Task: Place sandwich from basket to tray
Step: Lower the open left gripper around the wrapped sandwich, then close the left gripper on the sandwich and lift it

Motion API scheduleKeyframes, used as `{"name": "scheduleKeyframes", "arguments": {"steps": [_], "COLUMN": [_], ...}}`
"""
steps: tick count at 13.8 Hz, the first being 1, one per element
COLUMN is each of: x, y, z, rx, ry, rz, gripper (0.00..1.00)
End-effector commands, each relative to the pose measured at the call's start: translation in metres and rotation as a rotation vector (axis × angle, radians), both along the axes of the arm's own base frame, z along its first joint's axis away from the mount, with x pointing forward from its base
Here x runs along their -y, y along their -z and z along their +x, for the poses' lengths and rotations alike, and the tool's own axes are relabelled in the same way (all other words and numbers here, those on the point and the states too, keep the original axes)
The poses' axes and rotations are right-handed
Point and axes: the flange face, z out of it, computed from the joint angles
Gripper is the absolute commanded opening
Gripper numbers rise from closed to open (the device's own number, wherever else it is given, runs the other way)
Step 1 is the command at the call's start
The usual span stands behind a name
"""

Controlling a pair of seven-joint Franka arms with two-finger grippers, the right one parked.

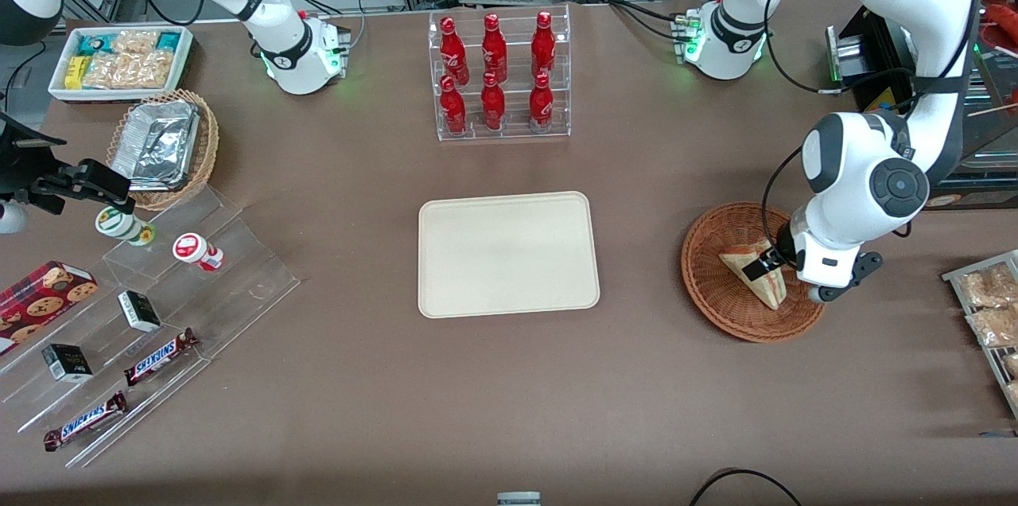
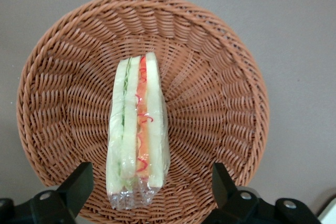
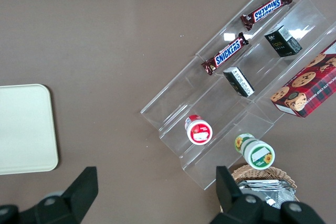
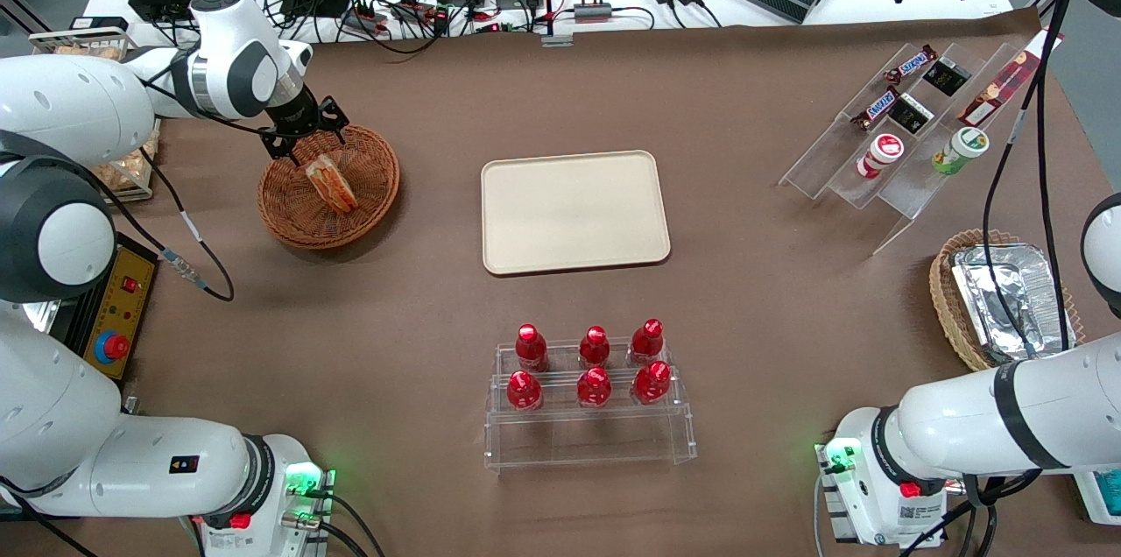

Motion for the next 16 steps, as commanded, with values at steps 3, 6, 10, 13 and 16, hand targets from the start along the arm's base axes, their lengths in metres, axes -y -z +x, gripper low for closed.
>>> {"name": "scheduleKeyframes", "arguments": {"steps": [3,6,10,13,16], "x": [0.001,0.001,0.001,0.000,0.000], "y": [0.020,0.030,0.047,0.053,0.058], "z": [-0.005,-0.006,-0.006,-0.005,-0.005], "rx": [-0.022,-0.041,-0.054,-0.051,-0.049], "ry": [-0.059,-0.062,-0.059,-0.058,-0.056], "rz": [0.002,0.004,0.008,0.011,0.013], "gripper": [1.00,1.00,1.00,1.00,1.00]}}
